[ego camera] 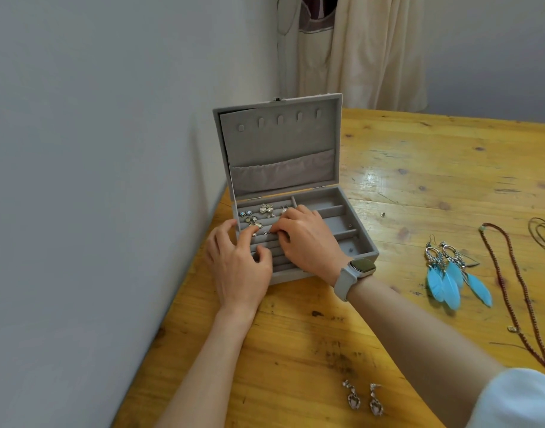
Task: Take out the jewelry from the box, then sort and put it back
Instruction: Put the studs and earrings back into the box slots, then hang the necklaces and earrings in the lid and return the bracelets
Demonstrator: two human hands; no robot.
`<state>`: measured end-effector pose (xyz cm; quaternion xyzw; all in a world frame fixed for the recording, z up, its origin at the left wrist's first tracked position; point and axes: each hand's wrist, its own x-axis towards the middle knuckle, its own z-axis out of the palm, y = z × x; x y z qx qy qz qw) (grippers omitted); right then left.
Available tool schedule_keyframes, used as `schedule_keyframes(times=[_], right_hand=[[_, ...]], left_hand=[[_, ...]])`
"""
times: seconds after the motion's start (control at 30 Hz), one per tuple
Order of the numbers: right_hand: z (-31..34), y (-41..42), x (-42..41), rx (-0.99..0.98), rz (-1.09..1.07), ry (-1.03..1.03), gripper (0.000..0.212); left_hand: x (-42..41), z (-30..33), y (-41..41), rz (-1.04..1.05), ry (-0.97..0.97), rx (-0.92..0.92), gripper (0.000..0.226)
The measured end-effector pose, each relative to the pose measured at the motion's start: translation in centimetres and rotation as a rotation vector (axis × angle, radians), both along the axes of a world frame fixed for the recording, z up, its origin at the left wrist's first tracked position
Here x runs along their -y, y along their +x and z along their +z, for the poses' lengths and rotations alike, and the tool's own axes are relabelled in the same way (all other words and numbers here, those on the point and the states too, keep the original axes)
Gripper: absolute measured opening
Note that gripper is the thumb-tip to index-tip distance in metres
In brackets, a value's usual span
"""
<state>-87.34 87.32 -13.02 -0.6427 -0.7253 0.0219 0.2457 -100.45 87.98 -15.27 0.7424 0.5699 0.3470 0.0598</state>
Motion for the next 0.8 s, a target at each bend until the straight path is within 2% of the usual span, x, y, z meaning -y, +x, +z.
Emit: schedule_keyframes(times=[0.13,0.27,0.4,0.5,0.6,0.7,0.8], right_hand=[[0.2,0.0,0.2,-0.102,-0.034,0.021,0.023],[0.5,0.3,0.9,-0.386,-0.045,-0.022,0.019],[1.0,0.9,2.9,-0.495,-0.047,-0.002,0.019],[1.1,2.1,5.7,-0.506,-0.054,0.073,0.02],[1.1,4.9,8.4,-0.486,-0.09,0.18,0.018],[0.6,9.0,10.3,-0.419,-0.217,0.218,0.019],[-0.2,13.5,11.9,-0.354,-0.419,0.183,0.021]], left_hand=[[0.2,0.1,0.0,0.006,0.047,0.001,0.029],[0.7,0.4,0.0,0.012,0.147,-0.033,0.034],[1.1,0.8,0.3,0.004,0.163,-0.082,0.031],[1.4,1.6,0.6,0.014,0.12,-0.107,0.028],[2.5,2.6,2.0,-0.023,0.169,-0.093,0.032],[4.4,3.3,5.5,-0.151,0.212,-0.064,0.028],[6.8,3.3,9.9,-0.354,0.155,-0.023,0.03]])
